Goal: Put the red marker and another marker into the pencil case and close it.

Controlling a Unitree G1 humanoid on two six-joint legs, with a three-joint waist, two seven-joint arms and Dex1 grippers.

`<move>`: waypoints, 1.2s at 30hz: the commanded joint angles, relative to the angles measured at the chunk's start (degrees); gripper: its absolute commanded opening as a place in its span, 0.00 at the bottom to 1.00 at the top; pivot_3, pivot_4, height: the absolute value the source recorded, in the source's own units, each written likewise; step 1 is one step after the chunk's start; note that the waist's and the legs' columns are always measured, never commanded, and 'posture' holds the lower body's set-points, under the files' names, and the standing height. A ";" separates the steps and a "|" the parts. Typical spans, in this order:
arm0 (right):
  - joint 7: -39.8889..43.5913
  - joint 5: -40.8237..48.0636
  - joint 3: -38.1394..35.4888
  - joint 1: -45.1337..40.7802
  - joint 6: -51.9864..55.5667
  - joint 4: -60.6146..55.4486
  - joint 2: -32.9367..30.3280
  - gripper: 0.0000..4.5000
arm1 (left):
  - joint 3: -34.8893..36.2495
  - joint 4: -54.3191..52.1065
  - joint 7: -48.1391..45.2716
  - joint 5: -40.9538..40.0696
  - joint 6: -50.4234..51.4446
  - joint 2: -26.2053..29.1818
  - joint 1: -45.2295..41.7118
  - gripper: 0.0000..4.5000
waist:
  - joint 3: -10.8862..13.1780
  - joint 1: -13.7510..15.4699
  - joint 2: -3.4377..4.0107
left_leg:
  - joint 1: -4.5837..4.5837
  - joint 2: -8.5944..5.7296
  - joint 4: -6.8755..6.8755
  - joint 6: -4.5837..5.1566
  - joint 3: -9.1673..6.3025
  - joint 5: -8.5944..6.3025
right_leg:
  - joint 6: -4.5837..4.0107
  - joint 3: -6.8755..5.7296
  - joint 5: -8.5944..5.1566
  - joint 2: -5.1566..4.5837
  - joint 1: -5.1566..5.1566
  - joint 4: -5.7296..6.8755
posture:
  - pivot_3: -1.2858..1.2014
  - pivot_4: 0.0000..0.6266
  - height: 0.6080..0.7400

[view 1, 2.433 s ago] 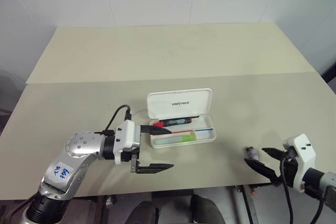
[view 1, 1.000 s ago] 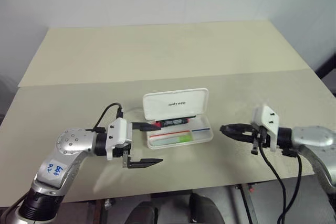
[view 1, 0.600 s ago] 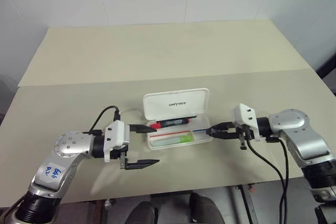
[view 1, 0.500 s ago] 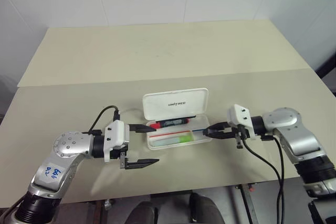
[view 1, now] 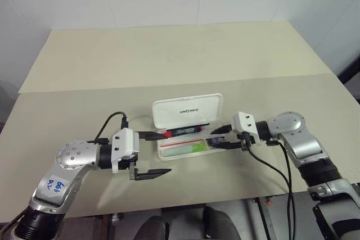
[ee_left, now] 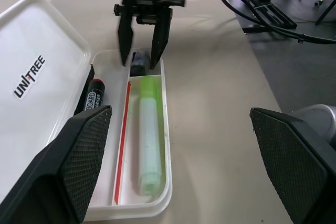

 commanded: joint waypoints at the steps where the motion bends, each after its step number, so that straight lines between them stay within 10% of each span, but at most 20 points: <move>1: 0.64 1.15 -1.20 -1.57 -0.15 -1.49 0.33 0.80 | 0.52 -0.50 0.41 0.33 -0.43 0.28 -1.20 1.00 | 0.00 0.05 0.00 | 0.00 0.00 0.00 0.00 -0.02 0.00 | 0.00 -0.01 0.00 0.00 -0.01 0.02 | 0.52 0.24 1.00; 4: 0.90 2.05 -1.58 -2.21 -0.01 -2.26 0.68 0.99 | 0.40 0.32 0.30 0.67 -0.78 0.21 -1.76 1.00 | 0.00 0.04 0.00 | -0.01 -0.01 0.00 0.00 -0.01 0.00 | 0.00 -0.01 0.00 -0.01 -0.01 0.02 | 0.52 0.24 1.00; 20: 3.51 13.57 -11.69 3.12 11.67 -16.68 -9.60 0.99 | 1.23 4.56 -0.43 1.37 -3.58 -0.34 -4.41 1.00 | 0.01 0.18 0.01 | -0.07 -0.06 -0.01 0.00 -0.02 -0.01 | -0.01 -0.03 0.01 -0.08 -0.04 0.00 | 0.52 0.24 1.00; 34: 0.19 13.03 -18.42 9.50 10.88 -17.65 -14.31 1.00 | -0.83 12.16 1.35 7.14 -10.70 -3.03 -7.50 0.04 | 0.01 0.21 0.01 | -0.06 -0.04 0.04 0.00 0.05 -0.01 | 0.01 -0.04 0.02 -0.08 -0.03 -0.01 | 0.52 0.24 1.00; 36: -0.22 12.98 -18.54 9.49 10.90 -17.89 -14.27 1.00 | -1.86 13.45 1.88 8.82 -11.61 -3.76 -8.33 0.02 | 0.01 0.24 0.01 | -0.04 -0.04 0.03 0.00 0.05 -0.01 | 0.02 -0.04 0.02 -0.07 -0.03 -0.01 | 0.52 0.24 1.00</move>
